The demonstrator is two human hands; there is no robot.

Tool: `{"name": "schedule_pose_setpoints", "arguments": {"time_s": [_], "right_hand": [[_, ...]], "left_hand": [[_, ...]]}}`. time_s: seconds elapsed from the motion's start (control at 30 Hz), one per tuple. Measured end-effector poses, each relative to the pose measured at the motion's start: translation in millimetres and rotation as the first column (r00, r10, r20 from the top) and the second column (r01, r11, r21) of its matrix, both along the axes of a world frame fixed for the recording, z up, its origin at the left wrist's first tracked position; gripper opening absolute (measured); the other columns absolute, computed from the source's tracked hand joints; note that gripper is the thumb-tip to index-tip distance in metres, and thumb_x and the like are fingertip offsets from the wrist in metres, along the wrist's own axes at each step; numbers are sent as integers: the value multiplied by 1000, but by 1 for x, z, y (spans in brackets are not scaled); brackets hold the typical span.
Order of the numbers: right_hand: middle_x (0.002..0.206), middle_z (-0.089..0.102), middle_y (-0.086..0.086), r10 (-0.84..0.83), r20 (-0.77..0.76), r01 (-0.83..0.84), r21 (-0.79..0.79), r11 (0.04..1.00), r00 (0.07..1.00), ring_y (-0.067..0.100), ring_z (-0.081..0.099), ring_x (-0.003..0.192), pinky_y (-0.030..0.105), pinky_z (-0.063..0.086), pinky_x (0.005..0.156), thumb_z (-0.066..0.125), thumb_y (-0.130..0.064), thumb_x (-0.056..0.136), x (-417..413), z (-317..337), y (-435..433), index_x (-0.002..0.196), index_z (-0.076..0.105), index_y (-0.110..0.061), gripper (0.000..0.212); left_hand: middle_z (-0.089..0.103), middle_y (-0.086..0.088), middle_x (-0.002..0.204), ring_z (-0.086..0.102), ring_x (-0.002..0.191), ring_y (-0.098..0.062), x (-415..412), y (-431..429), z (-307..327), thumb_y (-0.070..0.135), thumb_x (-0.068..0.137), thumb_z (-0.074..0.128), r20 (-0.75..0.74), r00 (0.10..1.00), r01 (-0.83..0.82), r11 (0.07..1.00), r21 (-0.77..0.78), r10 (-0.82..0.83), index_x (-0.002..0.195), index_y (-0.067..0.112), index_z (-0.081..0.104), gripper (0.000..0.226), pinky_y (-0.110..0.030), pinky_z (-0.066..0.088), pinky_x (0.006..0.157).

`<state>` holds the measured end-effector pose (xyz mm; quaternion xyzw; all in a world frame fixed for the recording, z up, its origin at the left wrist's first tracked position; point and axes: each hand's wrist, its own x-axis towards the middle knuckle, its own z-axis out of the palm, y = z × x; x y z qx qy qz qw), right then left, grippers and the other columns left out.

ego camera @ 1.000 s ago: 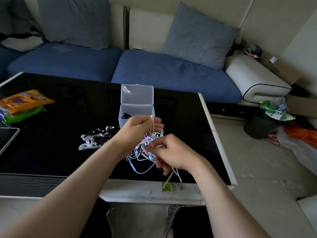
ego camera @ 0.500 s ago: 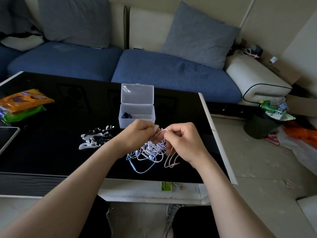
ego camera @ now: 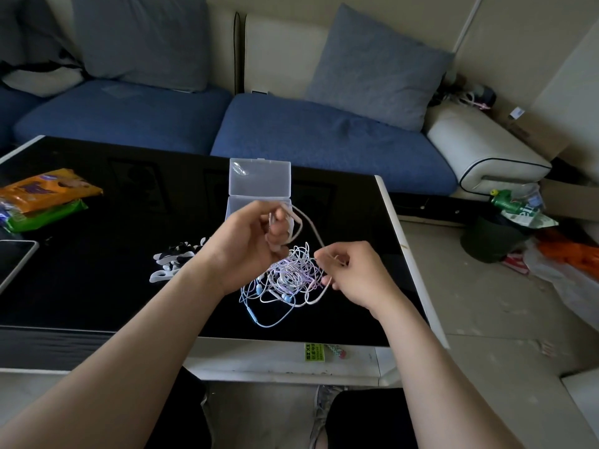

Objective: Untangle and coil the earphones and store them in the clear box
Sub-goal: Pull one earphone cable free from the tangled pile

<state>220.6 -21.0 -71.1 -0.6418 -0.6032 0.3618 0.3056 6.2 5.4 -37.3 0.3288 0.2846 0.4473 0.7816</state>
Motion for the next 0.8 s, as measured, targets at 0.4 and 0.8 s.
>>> {"name": "schedule_pose_setpoints", "arguments": {"time_s": [0.4,0.8], "right_hand": [[83,55,1,129,-85,-151,-369,917,988,6,33,46,22,25,47,45,-33,114,-8,13,-10,104,77,-16,37],[65,63,10,133,-393,-155,-25,988,910,11,42,51,20,26,46,67,-19,97,-25,37,-17,77,76,-9,25]], "left_hand": [[62,11,77,34,55,-5,-7,16,-19,37,114,42,-40,933,-360,920,-154,358,88,25,65,36,-26,29,70],[79,-2,82,68,72,-5,-1,-3,-19,21,108,57,-823,522,138,929,342,225,93,8,78,29,-23,52,75]]}}
